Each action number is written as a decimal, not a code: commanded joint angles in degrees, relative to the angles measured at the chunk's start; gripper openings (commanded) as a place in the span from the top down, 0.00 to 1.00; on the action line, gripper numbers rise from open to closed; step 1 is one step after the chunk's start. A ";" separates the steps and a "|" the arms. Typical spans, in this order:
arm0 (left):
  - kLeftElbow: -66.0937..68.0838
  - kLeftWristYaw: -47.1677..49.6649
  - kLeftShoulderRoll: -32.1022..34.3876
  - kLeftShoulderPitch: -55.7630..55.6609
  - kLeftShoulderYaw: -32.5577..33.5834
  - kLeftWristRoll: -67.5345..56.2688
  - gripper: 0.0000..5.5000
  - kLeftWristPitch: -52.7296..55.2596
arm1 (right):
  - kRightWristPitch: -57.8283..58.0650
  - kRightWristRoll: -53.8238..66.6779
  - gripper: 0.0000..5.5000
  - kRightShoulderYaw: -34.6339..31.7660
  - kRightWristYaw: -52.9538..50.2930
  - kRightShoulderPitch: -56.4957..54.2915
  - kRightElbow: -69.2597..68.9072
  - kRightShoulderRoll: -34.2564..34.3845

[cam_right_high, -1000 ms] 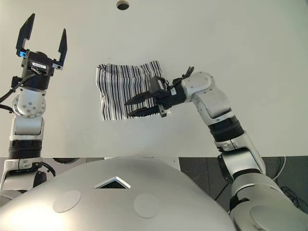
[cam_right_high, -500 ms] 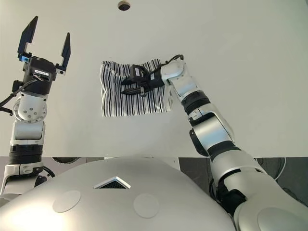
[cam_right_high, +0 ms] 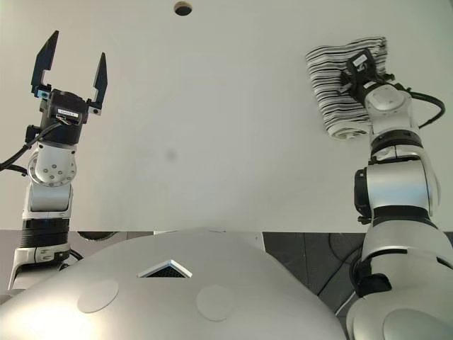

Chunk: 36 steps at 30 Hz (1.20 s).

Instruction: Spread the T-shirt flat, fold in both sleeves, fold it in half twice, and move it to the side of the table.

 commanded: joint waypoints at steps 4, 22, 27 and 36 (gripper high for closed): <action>-1.44 2.33 -0.37 1.32 0.53 2.63 0.40 -0.83 | 2.96 -5.17 0.71 -3.47 -5.96 1.40 1.71 4.73; 0.60 8.84 -17.09 -4.08 -3.07 -3.42 0.40 -2.03 | -16.57 6.85 0.71 -4.31 -18.07 36.36 -78.94 26.46; 8.55 5.33 -17.98 -0.47 -9.89 -7.09 0.40 -12.40 | -21.51 8.25 0.71 0.03 -13.59 46.40 -79.32 31.58; 11.82 4.45 -19.50 0.50 -12.94 -9.35 0.40 -22.38 | -27.87 9.47 0.62 -0.79 -5.79 46.07 -78.47 32.17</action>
